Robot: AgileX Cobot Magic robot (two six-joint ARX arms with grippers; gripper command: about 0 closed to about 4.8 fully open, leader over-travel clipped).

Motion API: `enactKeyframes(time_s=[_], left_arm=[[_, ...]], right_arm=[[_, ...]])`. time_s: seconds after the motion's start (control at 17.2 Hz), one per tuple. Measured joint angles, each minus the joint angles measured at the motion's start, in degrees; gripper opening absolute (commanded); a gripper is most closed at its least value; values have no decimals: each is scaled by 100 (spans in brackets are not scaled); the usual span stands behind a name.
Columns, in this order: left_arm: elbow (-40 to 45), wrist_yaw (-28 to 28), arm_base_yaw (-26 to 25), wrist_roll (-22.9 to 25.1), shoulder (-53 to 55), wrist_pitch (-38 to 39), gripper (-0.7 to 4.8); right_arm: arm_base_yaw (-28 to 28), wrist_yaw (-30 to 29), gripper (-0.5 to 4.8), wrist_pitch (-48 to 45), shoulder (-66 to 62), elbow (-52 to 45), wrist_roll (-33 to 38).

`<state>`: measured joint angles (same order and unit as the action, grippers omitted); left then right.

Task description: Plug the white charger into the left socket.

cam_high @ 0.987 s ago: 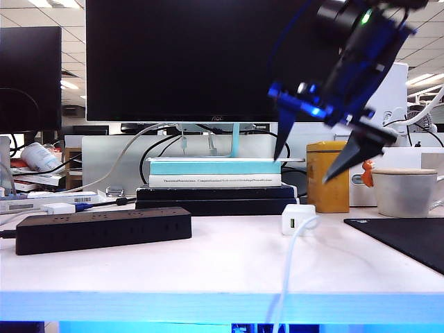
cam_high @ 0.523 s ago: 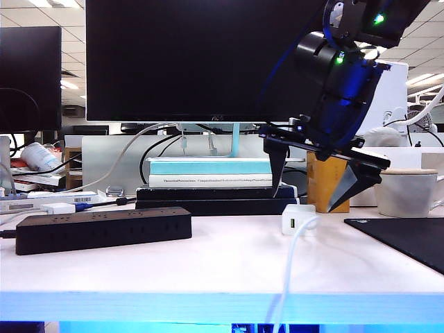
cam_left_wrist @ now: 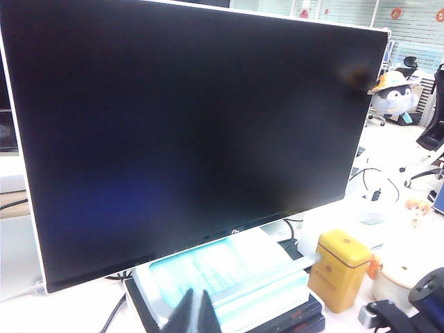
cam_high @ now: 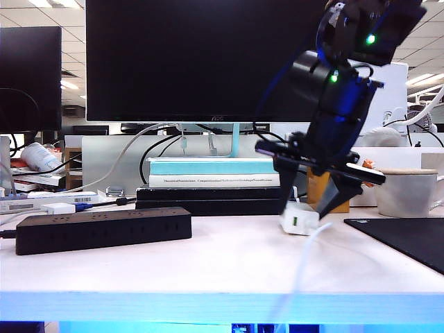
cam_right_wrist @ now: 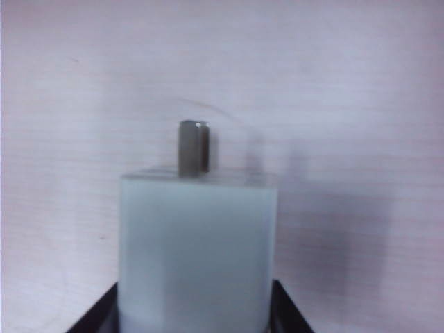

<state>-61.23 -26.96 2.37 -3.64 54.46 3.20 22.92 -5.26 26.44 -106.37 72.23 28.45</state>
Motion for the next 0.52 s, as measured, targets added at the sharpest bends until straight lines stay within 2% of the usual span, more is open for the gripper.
enactKeyframes(time_s=[0.12, 0.23, 0.35, 0.41, 0.52], left_arm=[[0, 0, 0, 0, 0, 7, -5], [-2, -2, 0, 0, 0, 31, -5], [0, -94, 0, 179, 0, 61, -5], [0, -514, 0, 553, 0, 116, -5], [0, -822, 72, 1235, 0, 179, -4]], right_arm=[[-4, -234, 224, -15, -15, -2, 2], [-13, -857, 224, -33, -55, 44, 4], [-17, -1974, 224, 50, -72, 566, 55], [-17, -2597, 224, -26, -55, 872, 269], [-15, -3272, 224, -4, -50, 1303, 758]])
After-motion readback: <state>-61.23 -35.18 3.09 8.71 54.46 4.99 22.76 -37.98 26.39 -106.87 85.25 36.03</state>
